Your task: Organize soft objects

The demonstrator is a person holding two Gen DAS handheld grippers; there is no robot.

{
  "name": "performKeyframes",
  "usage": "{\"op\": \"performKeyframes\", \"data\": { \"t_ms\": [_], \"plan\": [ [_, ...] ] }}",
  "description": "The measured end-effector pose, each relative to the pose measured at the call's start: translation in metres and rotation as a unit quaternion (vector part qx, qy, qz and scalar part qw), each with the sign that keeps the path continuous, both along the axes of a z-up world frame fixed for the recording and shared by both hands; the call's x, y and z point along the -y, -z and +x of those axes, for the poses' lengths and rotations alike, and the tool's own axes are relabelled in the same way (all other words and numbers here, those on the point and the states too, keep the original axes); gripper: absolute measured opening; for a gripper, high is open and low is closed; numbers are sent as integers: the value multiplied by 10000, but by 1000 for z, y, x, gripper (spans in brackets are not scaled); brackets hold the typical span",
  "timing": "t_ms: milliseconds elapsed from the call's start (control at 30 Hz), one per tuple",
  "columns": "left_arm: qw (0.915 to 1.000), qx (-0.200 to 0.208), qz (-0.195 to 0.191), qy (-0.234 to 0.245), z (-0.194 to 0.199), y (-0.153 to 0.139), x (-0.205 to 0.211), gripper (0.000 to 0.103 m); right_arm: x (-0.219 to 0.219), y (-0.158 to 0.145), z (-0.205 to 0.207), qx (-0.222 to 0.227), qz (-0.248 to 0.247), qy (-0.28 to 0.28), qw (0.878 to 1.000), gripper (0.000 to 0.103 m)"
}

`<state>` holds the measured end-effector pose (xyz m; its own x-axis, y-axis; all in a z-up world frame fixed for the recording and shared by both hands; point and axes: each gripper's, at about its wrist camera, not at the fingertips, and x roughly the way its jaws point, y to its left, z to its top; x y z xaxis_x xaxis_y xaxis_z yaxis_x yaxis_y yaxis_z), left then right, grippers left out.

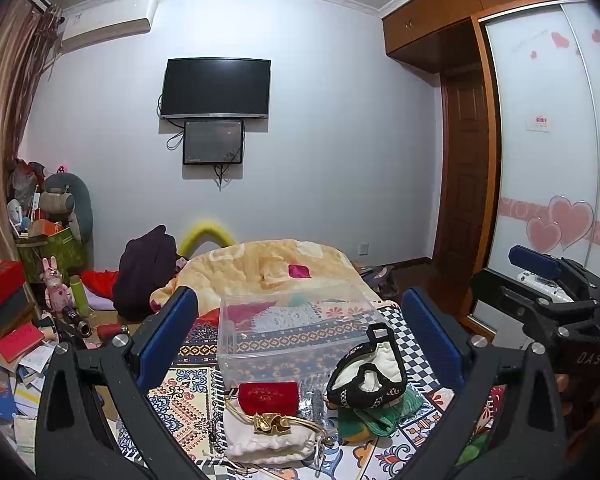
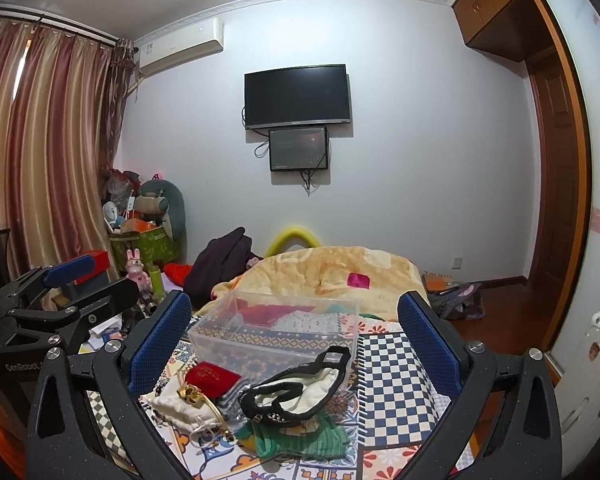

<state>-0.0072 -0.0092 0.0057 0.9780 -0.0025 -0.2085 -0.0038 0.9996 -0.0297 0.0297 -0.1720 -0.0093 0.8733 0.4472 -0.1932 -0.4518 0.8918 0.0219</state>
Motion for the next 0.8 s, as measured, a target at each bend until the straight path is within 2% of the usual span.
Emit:
{"op": "performKeyframes", "data": {
  "t_ms": [800],
  "plan": [
    [10000, 20, 3, 9, -1, -1, 1, 103, -1, 0, -1, 31, 35, -4, 10000, 103]
  ]
}}
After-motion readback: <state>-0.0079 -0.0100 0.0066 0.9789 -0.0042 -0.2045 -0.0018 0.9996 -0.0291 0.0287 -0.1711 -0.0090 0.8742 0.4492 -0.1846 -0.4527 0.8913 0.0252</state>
